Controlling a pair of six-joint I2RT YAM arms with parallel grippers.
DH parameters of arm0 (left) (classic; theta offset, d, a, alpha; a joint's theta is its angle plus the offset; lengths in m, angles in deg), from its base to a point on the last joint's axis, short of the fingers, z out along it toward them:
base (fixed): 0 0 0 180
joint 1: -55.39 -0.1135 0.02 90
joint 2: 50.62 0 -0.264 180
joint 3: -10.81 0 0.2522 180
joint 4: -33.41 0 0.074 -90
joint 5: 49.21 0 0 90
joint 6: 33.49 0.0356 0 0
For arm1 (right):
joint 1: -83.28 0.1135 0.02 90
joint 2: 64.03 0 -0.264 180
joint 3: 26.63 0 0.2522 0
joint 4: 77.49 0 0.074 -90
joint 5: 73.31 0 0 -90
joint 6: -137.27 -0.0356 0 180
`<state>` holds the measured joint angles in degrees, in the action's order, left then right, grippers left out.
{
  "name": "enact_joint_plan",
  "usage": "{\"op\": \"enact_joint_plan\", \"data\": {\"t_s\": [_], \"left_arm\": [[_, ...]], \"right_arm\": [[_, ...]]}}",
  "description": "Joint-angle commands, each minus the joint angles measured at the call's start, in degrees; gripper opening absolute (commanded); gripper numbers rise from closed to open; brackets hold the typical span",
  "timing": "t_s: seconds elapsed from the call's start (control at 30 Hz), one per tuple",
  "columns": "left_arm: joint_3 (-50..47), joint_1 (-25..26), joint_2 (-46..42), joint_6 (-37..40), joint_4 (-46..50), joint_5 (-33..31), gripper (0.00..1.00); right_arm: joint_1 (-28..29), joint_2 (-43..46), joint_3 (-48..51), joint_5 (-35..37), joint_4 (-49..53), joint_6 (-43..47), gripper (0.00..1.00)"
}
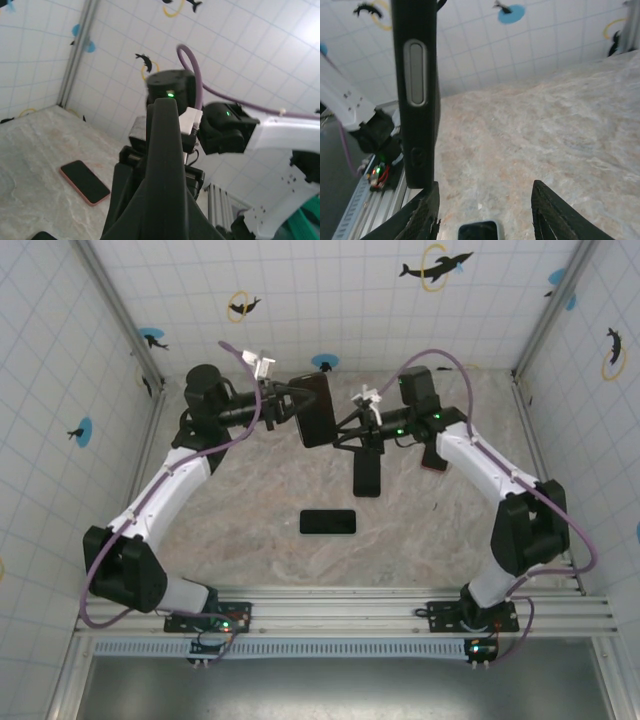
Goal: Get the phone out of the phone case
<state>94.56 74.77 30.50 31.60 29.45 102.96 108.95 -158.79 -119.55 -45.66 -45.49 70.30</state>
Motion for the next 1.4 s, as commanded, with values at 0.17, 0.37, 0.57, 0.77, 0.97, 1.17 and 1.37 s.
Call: {"op": "enact_joint_plan", "data": {"t_s": [0.17,0.37,0.57,0.77,0.97,1.17,1.37], "left_arm": [[3.8,-0.9,1.0,9.0,3.3,7.0,0.0],[3.9,-1.3,1.3,10.9,3.7,8.0,0.0],[2.1,-1.2,0.9,7.0,-0.1,8.4,0.0],[2.1,-1.2,1.1,6.6,-0.1,8.7,0.0],[2.1,-1.3,1.1,6.4,-0.1,8.9,0.0],[2.0,-1.3,1.2,5.3,-0.1,8.2,0.0],[2.6,-1.3,1.5,3.2,0.4,7.0,0.0]], "right_arm": [[3.4,-2.7,-6.3,-2.2,19.9,19.0,0.48],[2.6,-0.2,-4.3,-1.9,14.0,14.7,0.42],[2.1,0.8,-2.9,-2.2,7.8,10.4,0.38],[2.3,0.6,-2.8,-3.3,5.9,8.8,0.32],[2.1,0.6,-2.4,-3.9,6.4,9.0,0.26],[1.9,0.3,-2.6,-3.8,7.6,9.9,0.21],[1.9,0.1,-2.8,-3.9,10.1,12.7,0.2]]}}
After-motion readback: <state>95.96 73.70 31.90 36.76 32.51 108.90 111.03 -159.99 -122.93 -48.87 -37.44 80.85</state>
